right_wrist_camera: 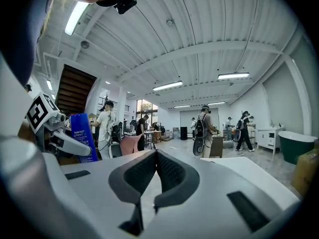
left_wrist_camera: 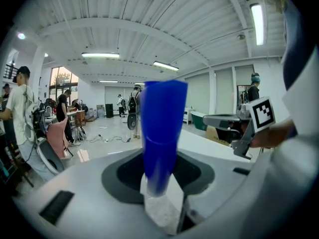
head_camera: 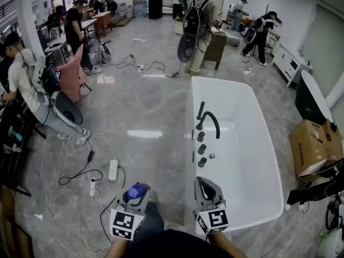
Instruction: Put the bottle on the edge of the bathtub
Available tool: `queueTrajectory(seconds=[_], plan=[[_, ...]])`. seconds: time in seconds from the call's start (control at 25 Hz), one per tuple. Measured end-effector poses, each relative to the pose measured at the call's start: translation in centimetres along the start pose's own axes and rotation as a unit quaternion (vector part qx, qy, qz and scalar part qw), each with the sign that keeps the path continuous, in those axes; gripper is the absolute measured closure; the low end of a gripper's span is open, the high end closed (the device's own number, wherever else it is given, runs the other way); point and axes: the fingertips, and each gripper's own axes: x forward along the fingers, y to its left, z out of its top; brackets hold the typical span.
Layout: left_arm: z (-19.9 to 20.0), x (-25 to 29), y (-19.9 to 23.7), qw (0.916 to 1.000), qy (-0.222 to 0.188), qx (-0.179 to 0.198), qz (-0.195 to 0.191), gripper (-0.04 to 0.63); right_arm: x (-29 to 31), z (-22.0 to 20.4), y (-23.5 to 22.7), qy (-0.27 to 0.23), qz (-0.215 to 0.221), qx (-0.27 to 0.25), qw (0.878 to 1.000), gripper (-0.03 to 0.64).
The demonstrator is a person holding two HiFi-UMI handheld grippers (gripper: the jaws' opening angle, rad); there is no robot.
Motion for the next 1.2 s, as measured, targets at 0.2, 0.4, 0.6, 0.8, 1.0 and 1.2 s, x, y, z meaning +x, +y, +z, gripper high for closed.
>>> queueTrajectory(seconds=[0.2,0.4,0.6,0.8,1.0,1.2], plan=[[2.5,4.8,4.3,0.9991,-0.007,0.027,-0.031,0.44,6.0,1.2,-1.9,0.004,-0.033,-0.013,0.999,0.6],[5.0,9.1,8.2,0.9955,-0.018,0.064,-0.068,0.44,11.2,2.4,-3.0,-0.007,-0.065,-0.015,0.998,0.6],[6.2,12.5,11.0,0.9912,-0.022,0.075,-0.107,0.44,14.0,2.2,-3.4,0.006,-0.104,-0.011,0.994,0.6],[6.8,15.1,12.0,0.9852,-0.019,0.086,-0.147,0.44,15.6,2.1,-3.7,0.023,-0.132,-0.005,0.991,0.6],[6.8,17.6,12.1,0.9819,-0.009,0.083,-0.17,0.44,17.1,1.5,-4.7,0.039,-0.142,0.0,0.989,0.6],[6.9,19.5,11.4,0.9786,-0.005,0.091,-0.184,0.44,18.0,0.8,-6.1,0.042,-0.147,0.003,0.988,0.6]])
